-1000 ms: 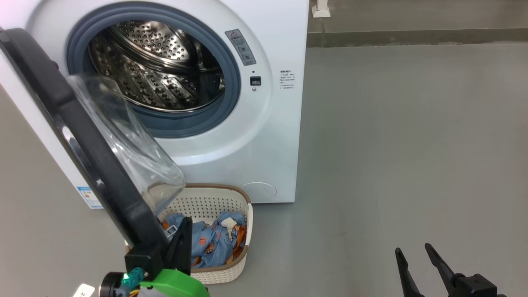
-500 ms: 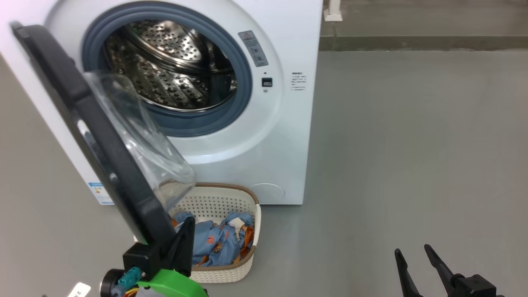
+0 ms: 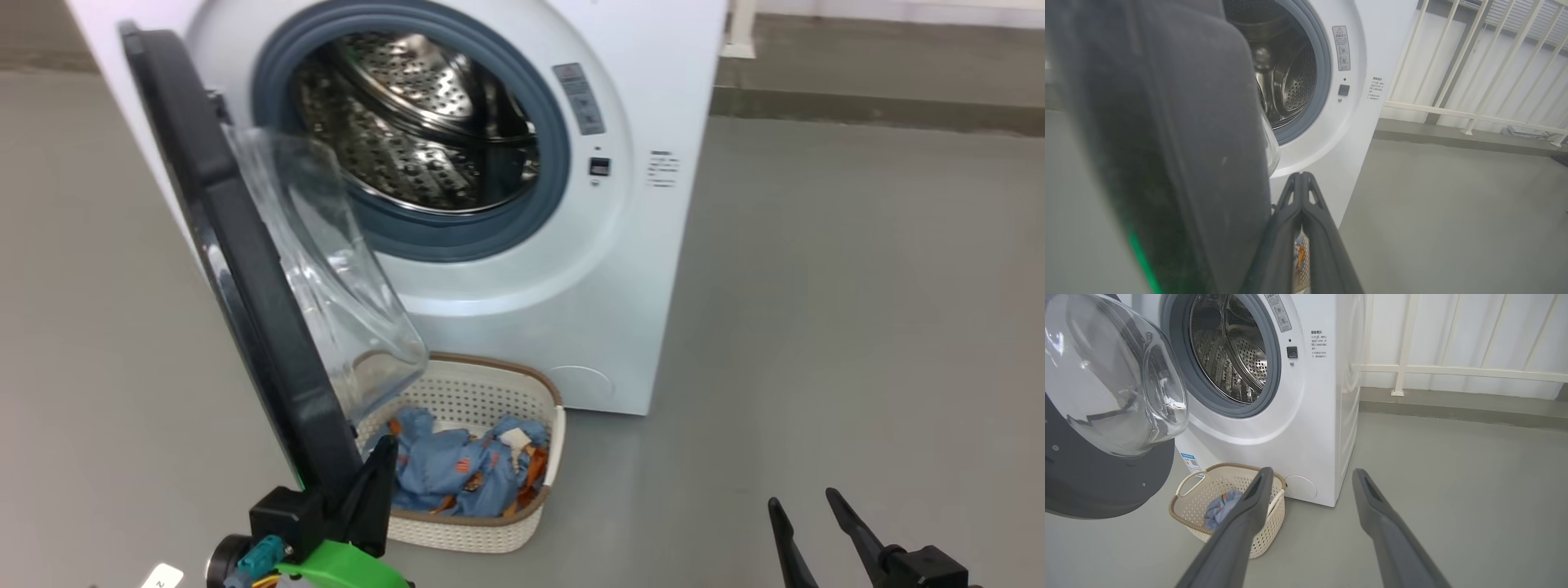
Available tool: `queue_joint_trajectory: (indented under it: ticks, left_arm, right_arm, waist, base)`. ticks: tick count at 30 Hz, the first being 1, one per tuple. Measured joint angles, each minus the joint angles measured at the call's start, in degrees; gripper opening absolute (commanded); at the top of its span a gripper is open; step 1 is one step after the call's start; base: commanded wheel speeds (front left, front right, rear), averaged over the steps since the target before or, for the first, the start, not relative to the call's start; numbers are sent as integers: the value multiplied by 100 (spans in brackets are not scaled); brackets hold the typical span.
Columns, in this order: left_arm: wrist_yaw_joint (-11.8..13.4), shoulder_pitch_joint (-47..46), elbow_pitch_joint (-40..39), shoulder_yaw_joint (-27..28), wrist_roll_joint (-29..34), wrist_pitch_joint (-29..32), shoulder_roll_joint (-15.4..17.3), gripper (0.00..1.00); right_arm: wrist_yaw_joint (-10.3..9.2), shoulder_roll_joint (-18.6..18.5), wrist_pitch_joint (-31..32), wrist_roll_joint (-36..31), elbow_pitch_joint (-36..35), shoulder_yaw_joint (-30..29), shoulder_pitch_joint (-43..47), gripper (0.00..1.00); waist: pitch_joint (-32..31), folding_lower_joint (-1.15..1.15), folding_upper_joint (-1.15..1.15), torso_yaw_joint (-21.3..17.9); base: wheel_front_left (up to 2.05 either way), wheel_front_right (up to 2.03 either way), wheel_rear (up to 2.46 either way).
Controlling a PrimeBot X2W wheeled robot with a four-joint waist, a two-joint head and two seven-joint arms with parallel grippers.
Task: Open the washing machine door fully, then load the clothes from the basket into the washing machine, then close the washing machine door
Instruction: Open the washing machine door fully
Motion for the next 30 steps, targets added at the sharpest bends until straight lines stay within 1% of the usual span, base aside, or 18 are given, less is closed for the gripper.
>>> queue_joint_trajectory:
  ticks: [4,11,17,23,24,30]
  left_arm:
    - [1,33,-4,12,-1,-14,14,0]
    - [22,114,-21,135,-52,-16,142,0]
    - [115,116,-22,328,-121,-16,264,0]
    - [197,147,-85,576,-249,-16,405,0]
    - [211,151,-112,687,-263,-16,420,0]
    - [231,150,-196,1033,-325,-16,443,0]
  right_arm:
    - [0,0,0,1,14,77,1,100]
    - [0,0,0,57,33,132,6,100]
    - [0,0,0,57,41,211,13,100]
    - [0,0,0,54,42,265,15,100]
    - [0,0,0,38,40,266,15,100]
    - [0,-1,1,-102,25,279,-5,100]
  waist:
    - [-24,0,0,201]
    - [-52,0,0,572]
    - [-39,0,0,846]
    - [66,0,0,984]
    - [132,0,0,1008]
    - [363,0,0,1061]
  base:
    - [0,0,0]
    - [0,0,0]
    - [0,0,0]
    - [0,0,0]
    - [0,0,0]
    - [0,0,0]
